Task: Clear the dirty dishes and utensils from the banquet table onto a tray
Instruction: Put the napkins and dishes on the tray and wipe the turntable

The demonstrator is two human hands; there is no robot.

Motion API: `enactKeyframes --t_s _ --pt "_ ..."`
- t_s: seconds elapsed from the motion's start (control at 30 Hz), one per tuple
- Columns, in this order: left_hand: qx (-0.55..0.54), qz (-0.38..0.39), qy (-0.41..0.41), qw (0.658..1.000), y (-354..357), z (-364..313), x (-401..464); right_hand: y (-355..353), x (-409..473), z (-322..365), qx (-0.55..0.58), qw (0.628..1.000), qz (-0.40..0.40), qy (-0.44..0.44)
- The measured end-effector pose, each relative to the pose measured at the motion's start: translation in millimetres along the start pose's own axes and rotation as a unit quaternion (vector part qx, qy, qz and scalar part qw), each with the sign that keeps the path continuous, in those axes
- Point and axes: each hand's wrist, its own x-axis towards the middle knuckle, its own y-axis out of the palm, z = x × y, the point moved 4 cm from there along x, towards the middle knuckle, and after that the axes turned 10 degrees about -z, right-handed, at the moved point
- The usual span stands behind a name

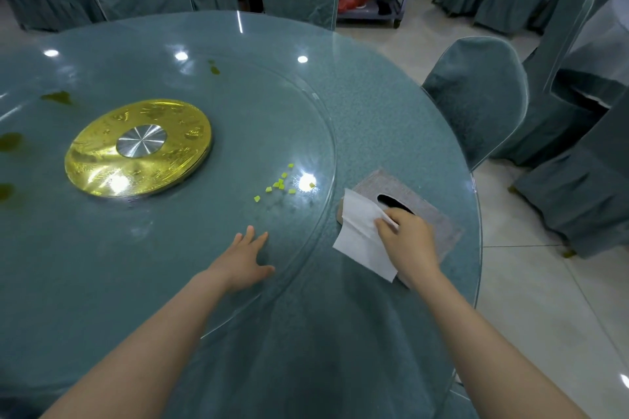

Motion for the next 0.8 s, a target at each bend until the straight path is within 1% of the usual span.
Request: enactKeyframes --t_s 0.17,0.3,0.37,0.43,0.5,0.6,0.7,0.8 --pt "-0.055 -0.046 0.006 0.997 -4 14 -3 4 8 29 0.092 0.992 -0.077 0.026" --pt "-0.079 -0.158 -0.025 0.984 -19 29 -2 21 20 54 0.140 0.985 -0.104 0.002" --pt "-0.070 -0.190 -0.056 0.978 -28 41 0 36 29 66 0.159 0.982 -0.105 -0.014" --pt "-0.023 -0.175 -0.097 0.980 -31 59 1 56 38 74 0.152 0.985 -0.082 -0.021" --pt "0.039 -0.128 -0.133 0.982 -31 77 1 80 46 79 0.135 0.989 -0.049 -0.031" --pt "0.060 -0.052 -0.136 0.988 -25 95 3 123 58 83 0.087 0.993 0.017 -0.076" --pt "0.060 -0.047 -0.123 0.989 -26 100 7 161 71 79 0.010 0.995 0.074 -0.072" --pt "0.059 -0.056 -0.117 0.990 -24 99 7 190 75 77 -0.111 0.985 0.110 -0.077"
